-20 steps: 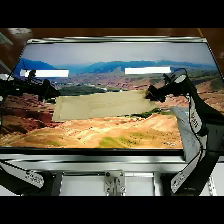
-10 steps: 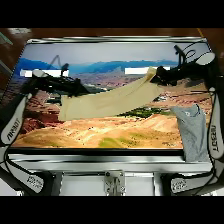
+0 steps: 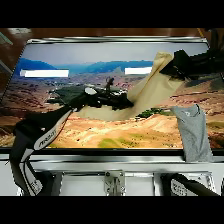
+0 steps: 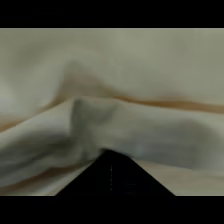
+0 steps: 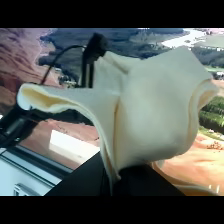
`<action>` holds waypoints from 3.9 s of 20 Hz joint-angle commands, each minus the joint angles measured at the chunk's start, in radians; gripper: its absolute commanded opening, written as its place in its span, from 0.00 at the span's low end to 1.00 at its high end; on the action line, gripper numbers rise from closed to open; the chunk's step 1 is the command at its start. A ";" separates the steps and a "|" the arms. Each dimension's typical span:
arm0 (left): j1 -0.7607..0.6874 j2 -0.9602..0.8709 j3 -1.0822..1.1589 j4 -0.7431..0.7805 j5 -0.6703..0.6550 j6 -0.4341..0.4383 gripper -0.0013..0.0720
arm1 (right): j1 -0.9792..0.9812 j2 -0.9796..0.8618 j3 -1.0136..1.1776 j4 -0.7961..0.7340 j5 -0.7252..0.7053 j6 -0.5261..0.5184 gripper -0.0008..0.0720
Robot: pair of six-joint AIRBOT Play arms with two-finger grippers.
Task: Fold the shirts.
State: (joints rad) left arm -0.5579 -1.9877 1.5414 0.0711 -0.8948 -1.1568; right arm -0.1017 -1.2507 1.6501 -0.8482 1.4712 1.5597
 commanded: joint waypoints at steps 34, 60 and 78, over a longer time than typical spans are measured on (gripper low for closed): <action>1.034 0.441 0.016 -0.132 -0.659 0.158 0.07 | 0.304 -0.463 -0.050 -0.513 0.116 0.197 0.95; 0.876 0.442 0.016 -0.036 -0.659 0.108 0.07 | -0.303 -0.101 0.144 -0.237 -0.016 0.094 0.09; 0.872 0.444 0.016 -0.036 -0.684 0.108 0.07 | -0.553 -0.147 0.153 -0.176 -0.093 0.014 0.09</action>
State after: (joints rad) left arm 0.3149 -1.5433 1.5570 0.0345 -1.5799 -1.0504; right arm -0.6525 -1.3972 1.7367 -1.1641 1.5471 1.5829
